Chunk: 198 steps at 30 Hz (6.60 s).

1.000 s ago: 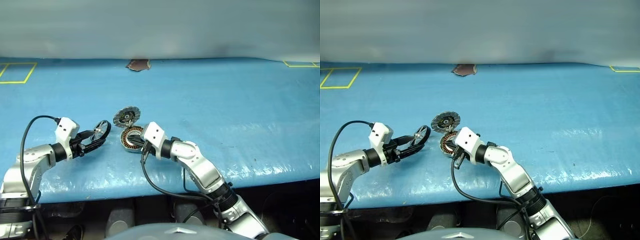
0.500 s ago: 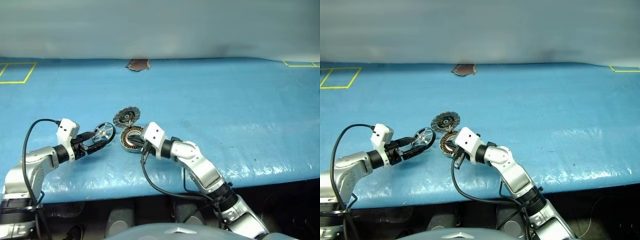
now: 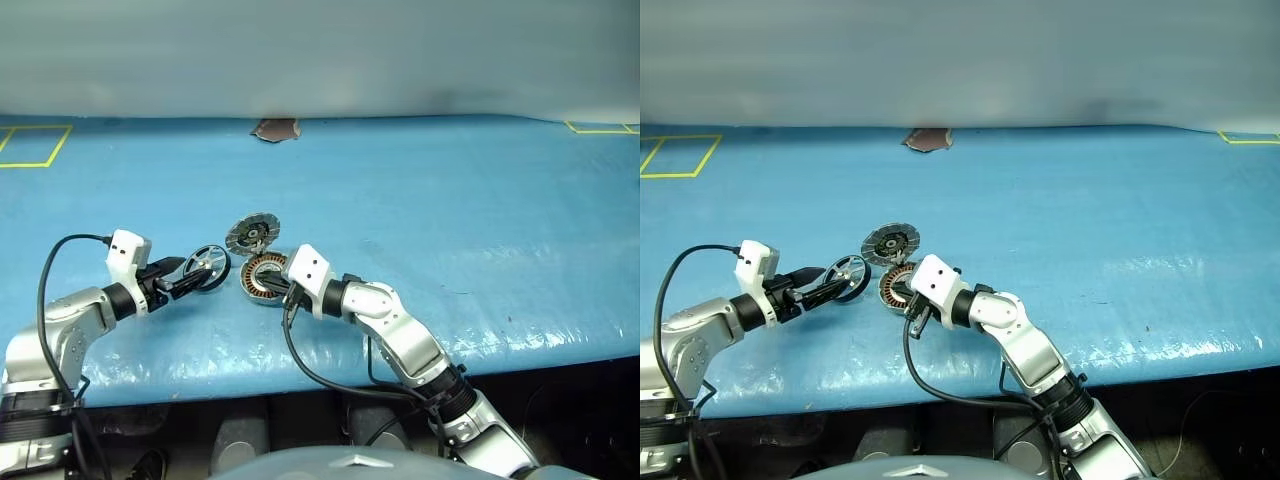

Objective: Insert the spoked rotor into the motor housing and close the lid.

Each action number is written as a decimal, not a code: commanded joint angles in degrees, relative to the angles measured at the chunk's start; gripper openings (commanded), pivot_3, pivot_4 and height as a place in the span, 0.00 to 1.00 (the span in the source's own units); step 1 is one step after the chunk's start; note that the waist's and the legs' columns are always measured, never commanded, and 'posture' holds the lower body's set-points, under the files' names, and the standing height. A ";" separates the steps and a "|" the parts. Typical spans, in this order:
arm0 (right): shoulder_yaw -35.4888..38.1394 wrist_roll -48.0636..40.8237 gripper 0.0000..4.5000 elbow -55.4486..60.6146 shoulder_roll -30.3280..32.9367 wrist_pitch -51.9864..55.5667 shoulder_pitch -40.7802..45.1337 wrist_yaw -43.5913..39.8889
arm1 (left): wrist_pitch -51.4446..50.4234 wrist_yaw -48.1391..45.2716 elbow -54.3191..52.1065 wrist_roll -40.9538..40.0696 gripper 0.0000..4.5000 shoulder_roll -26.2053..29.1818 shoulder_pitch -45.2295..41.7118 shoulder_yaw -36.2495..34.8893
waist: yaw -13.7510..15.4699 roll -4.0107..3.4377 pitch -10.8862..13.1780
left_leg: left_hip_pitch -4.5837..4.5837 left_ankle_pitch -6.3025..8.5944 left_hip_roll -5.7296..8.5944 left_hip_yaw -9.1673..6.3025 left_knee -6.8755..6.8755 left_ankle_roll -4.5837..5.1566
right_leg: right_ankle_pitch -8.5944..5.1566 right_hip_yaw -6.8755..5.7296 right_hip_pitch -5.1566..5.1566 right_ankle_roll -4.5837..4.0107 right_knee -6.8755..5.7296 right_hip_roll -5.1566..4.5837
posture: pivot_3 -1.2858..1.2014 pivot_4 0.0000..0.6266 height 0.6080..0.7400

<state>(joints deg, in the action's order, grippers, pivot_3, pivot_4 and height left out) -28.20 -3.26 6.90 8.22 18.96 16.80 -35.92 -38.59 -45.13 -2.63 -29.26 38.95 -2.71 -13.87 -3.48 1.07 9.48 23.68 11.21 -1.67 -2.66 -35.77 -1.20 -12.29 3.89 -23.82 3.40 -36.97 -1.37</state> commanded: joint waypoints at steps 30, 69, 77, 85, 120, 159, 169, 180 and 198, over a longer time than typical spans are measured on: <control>1.10 0.14 0.00 0.27 -1.22 -0.85 0.32 1.52 | 4.91 2.80 2.41 7.79 0.93 1.81 -0.46 0.57 | -0.06 0.01 0.00 | -0.01 0.00 -0.01 0.00 0.01 0.00 | 0.00 0.00 0.00 0.00 -0.01 0.00 | 0.52 0.24 1.00; 1.10 0.16 0.00 0.78 -1.35 -0.44 -0.07 1.34 | 8.92 -6.88 -1.00 14.35 0.93 10.55 -11.67 9.51 | 0.02 0.07 0.01 | 0.04 0.00 0.00 0.00 0.02 0.00 | 0.01 0.00 -0.02 0.01 0.00 0.01 | 0.52 0.24 1.00; 1.28 0.14 0.00 1.60 -0.85 0.38 -0.18 0.89 | 18.22 -11.32 -1.97 21.79 0.93 16.85 -15.46 14.71 | 0.03 0.07 0.02 | 0.03 0.00 0.00 0.00 0.01 0.00 | 0.00 0.00 -0.02 0.01 -0.01 0.02 | 0.52 0.24 1.00; 0.56 -0.41 0.00 4.54 0.49 3.41 -1.22 0.02 | 21.29 -13.55 -2.84 29.86 0.93 19.75 -21.72 20.96 | 0.10 0.08 0.03 | 0.08 0.00 0.02 0.02 0.02 0.00 | 0.00 0.01 -0.04 0.01 0.02 0.02 | 0.52 0.24 1.00; -0.01 -0.99 0.00 10.44 3.74 10.66 -3.22 -0.13 | 18.25 -13.16 -4.79 35.90 0.93 18.29 -13.69 24.33 | 0.08 0.10 0.05 | 0.10 0.00 -0.01 -0.01 -0.16 0.01 | 0.02 0.02 -0.02 0.05 -0.07 0.07 | 0.52 0.24 1.00; -0.17 -1.02 0.00 10.58 3.98 11.52 -3.72 1.36 | 12.23 -14.35 -4.98 30.41 0.93 16.72 -14.31 22.67 | 0.08 0.12 0.04 | 0.09 0.00 -0.01 -0.01 -0.20 0.01 | 0.03 0.02 -0.01 0.06 -0.11 0.07 | 0.52 0.24 1.00; -0.22 -0.96 0.00 10.72 4.01 11.51 -3.80 1.52 | 12.00 -13.15 -4.18 31.37 0.72 15.73 -14.68 23.10 | 0.09 0.12 0.04 | 0.09 0.00 -0.01 -0.01 -0.20 0.01 | 0.03 0.02 -0.01 0.06 -0.12 0.07 | 0.52 0.24 1.00; -0.11 -1.00 0.00 10.98 3.96 11.58 -3.86 1.63 | 12.47 -13.33 -2.20 32.97 0.72 14.77 -15.08 25.26 | 0.09 0.12 0.04 | 0.07 0.00 -0.01 -0.01 -0.21 0.01 | 0.03 0.02 0.00 0.06 -0.13 0.07 | 0.52 0.24 1.00; -0.14 -1.02 0.00 10.79 3.77 11.39 -3.78 2.12 | 12.80 -13.08 -0.61 33.76 0.31 14.41 -15.49 24.90 | 0.10 0.13 0.02 | 0.01 0.00 0.00 -0.01 -0.25 0.01 | 0.03 0.03 0.04 0.06 -0.21 0.07 | 0.52 0.24 1.00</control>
<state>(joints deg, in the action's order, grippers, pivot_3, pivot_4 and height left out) -28.82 -3.61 15.88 12.52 30.65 12.75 -33.80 -25.95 -58.74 -3.54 4.02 52.77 -18.33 11.98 -3.37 1.20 9.50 23.69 11.20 -1.67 -2.67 -36.01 -1.19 -12.26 3.93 -23.78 3.46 -37.18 -1.30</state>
